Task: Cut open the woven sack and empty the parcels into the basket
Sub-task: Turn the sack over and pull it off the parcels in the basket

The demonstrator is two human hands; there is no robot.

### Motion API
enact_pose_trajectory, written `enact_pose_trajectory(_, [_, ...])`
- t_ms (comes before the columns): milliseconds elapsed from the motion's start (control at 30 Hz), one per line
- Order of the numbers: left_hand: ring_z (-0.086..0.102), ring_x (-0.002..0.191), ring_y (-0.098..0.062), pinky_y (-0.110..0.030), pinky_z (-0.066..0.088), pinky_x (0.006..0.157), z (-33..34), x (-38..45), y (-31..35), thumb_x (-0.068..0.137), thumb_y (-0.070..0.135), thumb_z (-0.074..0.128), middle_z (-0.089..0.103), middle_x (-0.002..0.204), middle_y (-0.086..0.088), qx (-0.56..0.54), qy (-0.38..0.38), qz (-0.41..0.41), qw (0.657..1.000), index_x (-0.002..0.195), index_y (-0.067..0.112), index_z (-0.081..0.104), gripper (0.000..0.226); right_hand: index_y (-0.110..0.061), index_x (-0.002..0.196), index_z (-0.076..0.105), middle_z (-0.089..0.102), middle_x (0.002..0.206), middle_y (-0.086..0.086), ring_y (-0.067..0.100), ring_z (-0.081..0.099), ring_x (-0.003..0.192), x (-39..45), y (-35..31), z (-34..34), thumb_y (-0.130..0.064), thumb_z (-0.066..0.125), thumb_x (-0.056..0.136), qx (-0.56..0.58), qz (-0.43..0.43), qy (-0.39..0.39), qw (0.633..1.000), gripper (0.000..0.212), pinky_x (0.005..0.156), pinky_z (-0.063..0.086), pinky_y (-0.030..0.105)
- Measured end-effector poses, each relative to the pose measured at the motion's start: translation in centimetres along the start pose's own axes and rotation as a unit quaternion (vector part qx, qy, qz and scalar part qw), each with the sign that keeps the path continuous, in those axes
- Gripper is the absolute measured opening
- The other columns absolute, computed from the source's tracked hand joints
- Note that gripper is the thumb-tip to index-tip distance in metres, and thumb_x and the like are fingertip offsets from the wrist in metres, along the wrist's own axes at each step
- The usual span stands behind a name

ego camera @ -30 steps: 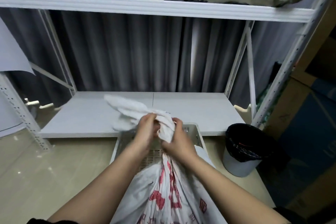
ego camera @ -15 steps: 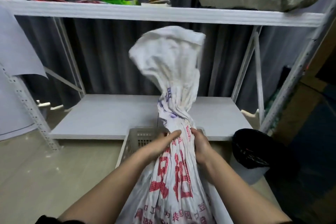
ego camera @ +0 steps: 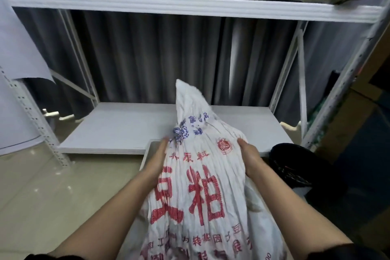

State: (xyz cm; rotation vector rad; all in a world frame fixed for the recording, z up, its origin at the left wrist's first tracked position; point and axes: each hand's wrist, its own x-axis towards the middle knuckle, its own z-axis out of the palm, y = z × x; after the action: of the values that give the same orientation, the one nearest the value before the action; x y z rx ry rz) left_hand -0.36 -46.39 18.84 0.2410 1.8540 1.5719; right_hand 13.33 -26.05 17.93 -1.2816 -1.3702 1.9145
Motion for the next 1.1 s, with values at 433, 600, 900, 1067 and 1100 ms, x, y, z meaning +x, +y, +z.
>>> enact_pose_trajectory(433, [0.061,0.092,-0.035,-0.028,0.037,0.064,-6.9,6.1,-0.3,0.087,0.022,0.057,0.064,0.106,-0.025,0.367,0.115,-0.015,0.923,0.097,-0.007,0.06,0.031,0.001,0.126,0.053,0.053,0.135,0.015,0.027,0.05,0.124,2.1,-2.4,-4.1,-0.02,0.033,0.102,-0.571,-0.001,0.056,0.819,0.039,0.092,0.039,0.025])
enact_pose_trajectory(600, [0.058,0.108,-0.035,-0.028,0.039,0.075,-8.4,6.6,-0.4,0.092,0.015,0.054,0.06,0.121,-0.026,0.345,0.091,-0.069,0.932,0.112,-0.013,0.059,0.035,-0.005,0.089,0.058,0.052,0.087,0.012,0.023,0.047,0.088,3.5,-2.6,-7.2,-0.017,0.04,0.099,-0.539,0.032,0.075,0.838,0.024,0.069,0.039,0.026])
enact_pose_trajectory(900, [0.045,0.019,-0.015,-0.015,0.035,0.025,-5.4,7.1,-1.8,0.096,0.002,0.035,0.047,0.027,-0.007,0.115,0.056,-0.141,0.982,0.041,-0.001,0.055,0.058,-0.014,0.088,0.053,0.053,0.081,0.013,0.021,0.05,0.067,5.1,-0.1,-4.2,-0.022,0.048,0.08,-0.008,0.072,-0.089,0.993,0.012,0.061,0.041,0.027])
enact_pose_trajectory(1067, [0.069,0.069,-0.026,-0.027,0.047,0.049,-6.6,8.5,-3.1,0.093,-0.004,0.039,0.066,0.084,-0.035,0.155,0.13,-0.138,0.97,0.101,-0.015,0.06,0.025,-0.017,0.11,0.053,0.061,0.112,0.002,0.009,0.057,0.104,2.6,2.1,-7.7,-0.004,0.06,0.074,-0.326,0.031,-0.303,0.895,0.039,0.091,0.044,0.021])
enact_pose_trajectory(1100, [0.065,0.09,-0.033,-0.034,0.047,0.063,-6.6,8.8,-3.5,0.093,-0.004,0.04,0.062,0.109,-0.036,0.156,0.157,-0.129,0.967,0.118,-0.018,0.051,0.03,-0.019,0.124,0.047,0.056,0.126,-0.003,0.008,0.052,0.117,1.6,2.8,-7.9,-0.01,0.068,0.076,-0.372,0.035,-0.345,0.861,0.054,0.099,0.041,0.02])
